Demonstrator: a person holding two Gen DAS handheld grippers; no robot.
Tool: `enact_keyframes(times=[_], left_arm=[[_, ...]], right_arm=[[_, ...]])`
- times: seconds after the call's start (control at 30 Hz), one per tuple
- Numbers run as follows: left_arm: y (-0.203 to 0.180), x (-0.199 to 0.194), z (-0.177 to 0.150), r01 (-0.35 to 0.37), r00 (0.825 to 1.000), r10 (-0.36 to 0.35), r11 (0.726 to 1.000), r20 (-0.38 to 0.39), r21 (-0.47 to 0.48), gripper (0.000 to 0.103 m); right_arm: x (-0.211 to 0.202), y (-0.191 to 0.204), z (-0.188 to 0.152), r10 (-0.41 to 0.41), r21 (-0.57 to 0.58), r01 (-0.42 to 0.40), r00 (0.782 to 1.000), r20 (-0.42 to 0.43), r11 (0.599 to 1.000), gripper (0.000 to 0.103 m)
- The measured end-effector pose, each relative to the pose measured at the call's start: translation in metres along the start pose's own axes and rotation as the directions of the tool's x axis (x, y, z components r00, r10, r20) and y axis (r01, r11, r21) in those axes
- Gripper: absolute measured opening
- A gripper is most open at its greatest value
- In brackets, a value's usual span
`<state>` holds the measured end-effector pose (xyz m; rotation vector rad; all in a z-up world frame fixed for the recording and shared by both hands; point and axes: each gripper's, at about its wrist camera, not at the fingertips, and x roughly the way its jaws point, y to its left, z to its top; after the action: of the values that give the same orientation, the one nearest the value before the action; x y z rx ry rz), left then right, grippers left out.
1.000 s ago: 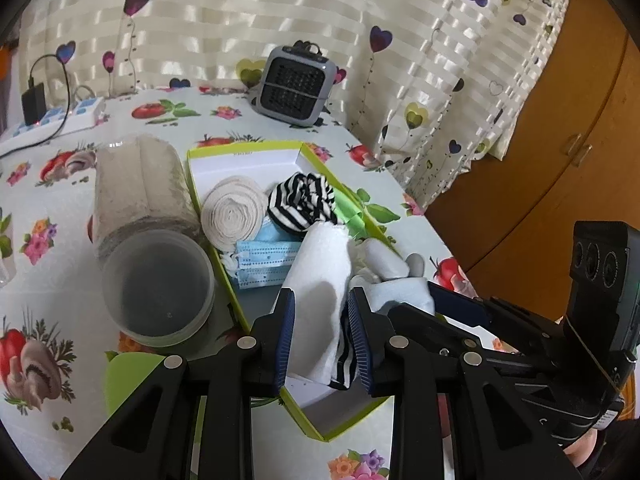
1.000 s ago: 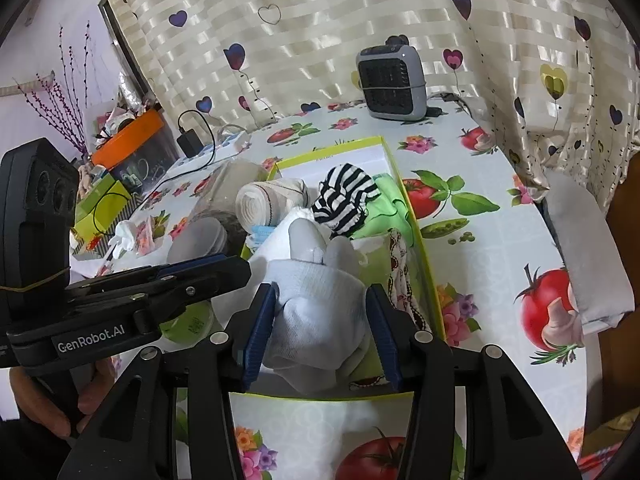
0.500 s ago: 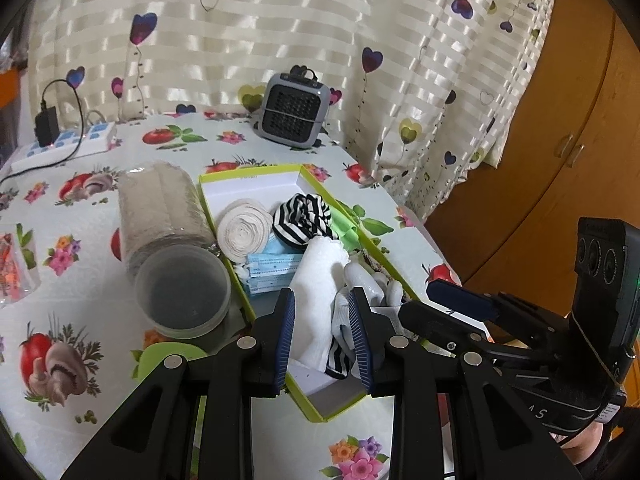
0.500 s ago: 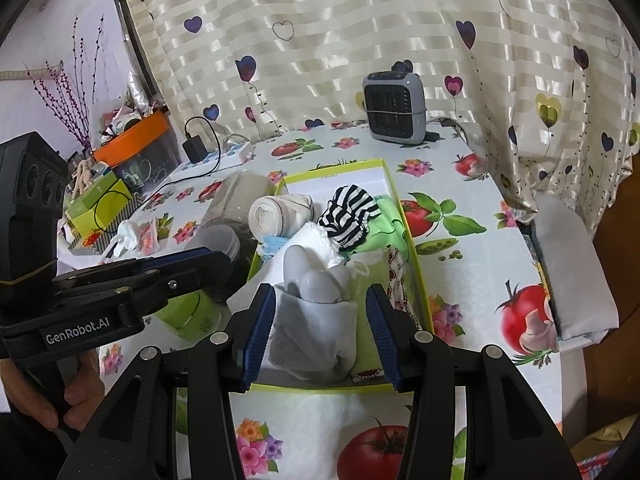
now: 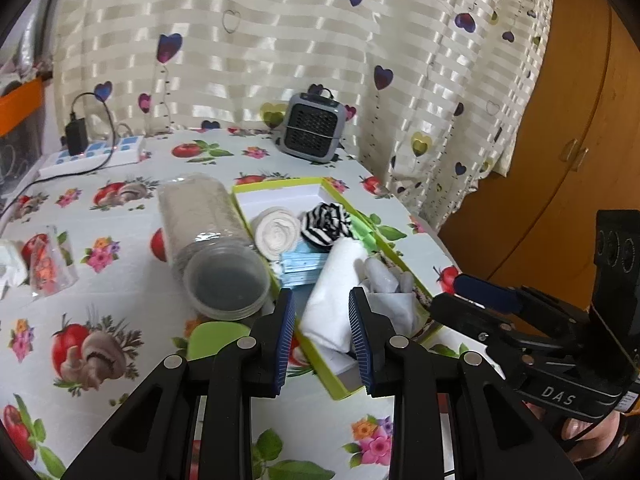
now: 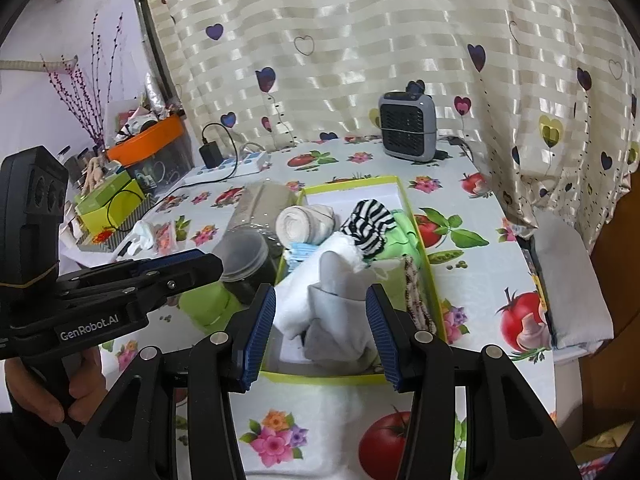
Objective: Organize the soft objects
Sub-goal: 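Lower the white cloth and white sock into the tray and open both tools, then lift both tools out of the tray back toward the pile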
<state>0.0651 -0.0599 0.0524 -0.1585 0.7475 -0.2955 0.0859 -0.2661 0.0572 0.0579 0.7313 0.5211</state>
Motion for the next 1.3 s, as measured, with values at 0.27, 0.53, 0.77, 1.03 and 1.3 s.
enact_keyframes(times=[0.27, 0.53, 0.77, 1.03, 1.3], left_arm=[[0.014, -0.02, -0.005, -0.058, 0.998, 0.059, 0.998, 0.031, -0.013, 0.027], [0.027, -0.033, -0.01, -0.09, 0.995, 0.091, 0.995, 0.043, -0.033, 0.027], [0.04, -0.04, -0.015, -0.109, 0.993, 0.111, 0.993, 0.047, -0.053, 0.027], [0.065, -0.044, -0.018, -0.147, 0.987, 0.152, 0.984, 0.044, -0.102, 0.027], [0.103, -0.049, -0.025, -0.193, 0.98, 0.2, 0.966, 0.023, -0.173, 0.027]], right_arm=[[-0.006, 0.015, 0.0, 0.018, -0.02, -0.018, 1.0, 0.007, 1.0, 0.048], [-0.004, 0.032, 0.001, 0.044, -0.049, -0.044, 0.999, 0.001, 0.998, 0.048], [-0.001, 0.043, 0.002, 0.06, -0.068, -0.06, 0.998, -0.012, 0.996, 0.048], [0.007, 0.06, 0.007, 0.09, -0.094, -0.092, 0.995, -0.03, 0.991, 0.048], [0.025, 0.088, 0.015, 0.14, -0.133, -0.147, 0.988, -0.066, 0.98, 0.048]])
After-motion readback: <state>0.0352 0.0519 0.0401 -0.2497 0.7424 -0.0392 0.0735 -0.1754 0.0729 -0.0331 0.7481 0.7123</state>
